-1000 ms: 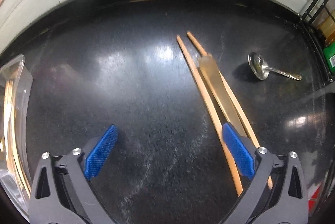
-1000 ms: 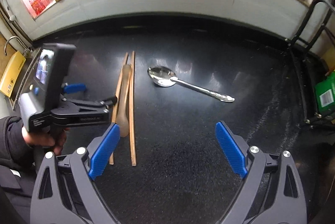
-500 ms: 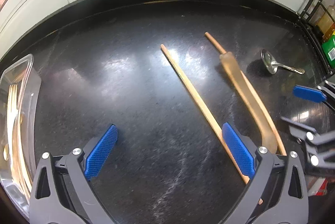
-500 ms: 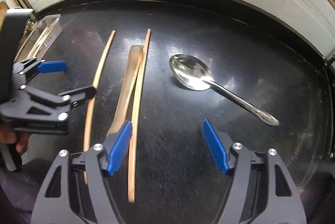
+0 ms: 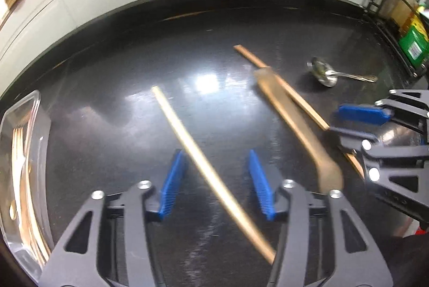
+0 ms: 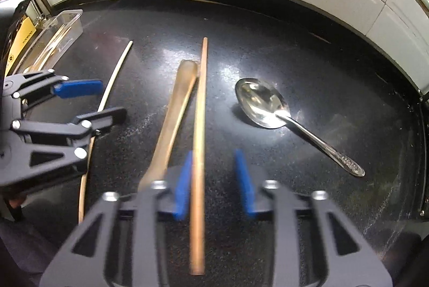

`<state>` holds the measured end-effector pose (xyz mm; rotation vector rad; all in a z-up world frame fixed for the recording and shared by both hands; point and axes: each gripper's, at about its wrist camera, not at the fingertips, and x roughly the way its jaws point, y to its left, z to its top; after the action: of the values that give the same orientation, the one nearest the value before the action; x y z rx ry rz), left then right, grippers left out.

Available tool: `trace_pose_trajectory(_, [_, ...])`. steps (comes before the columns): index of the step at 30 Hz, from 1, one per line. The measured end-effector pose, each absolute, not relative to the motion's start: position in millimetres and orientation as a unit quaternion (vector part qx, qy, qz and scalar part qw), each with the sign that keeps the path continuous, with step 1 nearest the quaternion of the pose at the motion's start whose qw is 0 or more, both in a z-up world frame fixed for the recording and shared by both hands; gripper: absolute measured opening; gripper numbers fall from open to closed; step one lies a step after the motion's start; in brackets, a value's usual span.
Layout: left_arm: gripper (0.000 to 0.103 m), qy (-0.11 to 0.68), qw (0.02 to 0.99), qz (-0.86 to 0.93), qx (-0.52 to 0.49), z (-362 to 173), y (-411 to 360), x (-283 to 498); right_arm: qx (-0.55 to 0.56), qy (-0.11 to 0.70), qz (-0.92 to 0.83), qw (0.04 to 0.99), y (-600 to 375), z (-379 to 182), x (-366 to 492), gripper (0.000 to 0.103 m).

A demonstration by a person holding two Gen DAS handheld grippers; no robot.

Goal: Organize utensils
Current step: 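Close the left tool on a chopstick while the right tool grasps another chopstick, then lift both chopsticks and carry them over the clear tray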

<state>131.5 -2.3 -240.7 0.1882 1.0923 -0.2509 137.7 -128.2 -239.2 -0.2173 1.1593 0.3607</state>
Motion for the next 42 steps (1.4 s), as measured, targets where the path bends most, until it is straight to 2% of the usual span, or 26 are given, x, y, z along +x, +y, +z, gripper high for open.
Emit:
trace_pose_trajectory(2, [0.020, 0.517, 0.842, -0.122, 0.090, -240, -7, 130, -0.094, 0.553, 0.174, 0.809, -128, -238, 139, 0.008])
trace_pose_trajectory(3, [0.012, 0.519, 0.841, -0.121, 0.090, -240, -7, 131, -0.090, 0.557, 0.175, 0.807, -128, -237, 138, 0.007])
trace_pose_trajectory(5, [0.006, 0.526, 0.837, -0.118, 0.087, -240, -8, 134, -0.086, 0.566, 0.188, 0.798, -125, -237, 137, 0.007])
trace_pose_trajectory(9, [0.005, 0.531, 0.836, -0.107, 0.084, -225, -12, 138, -0.080, 0.562, 0.192, 0.801, -125, -224, 130, 0.007])
trace_pose_trajectory(18, [0.005, 0.483, 0.865, -0.097, 0.093, -162, -9, 108, -0.063, 0.492, 0.174, 0.851, -135, -145, 99, 0.007])
trace_pose_trajectory(26, [0.006, 0.456, 0.883, -0.089, 0.062, -105, 13, 76, -0.044, 0.455, 0.145, 0.878, -151, -90, 57, 0.007])
trace_pose_trajectory(42, [0.005, 0.423, 0.902, -0.073, 0.037, -66, 68, 31, -0.042, 0.431, 0.146, 0.890, -109, -58, 19, 0.007])
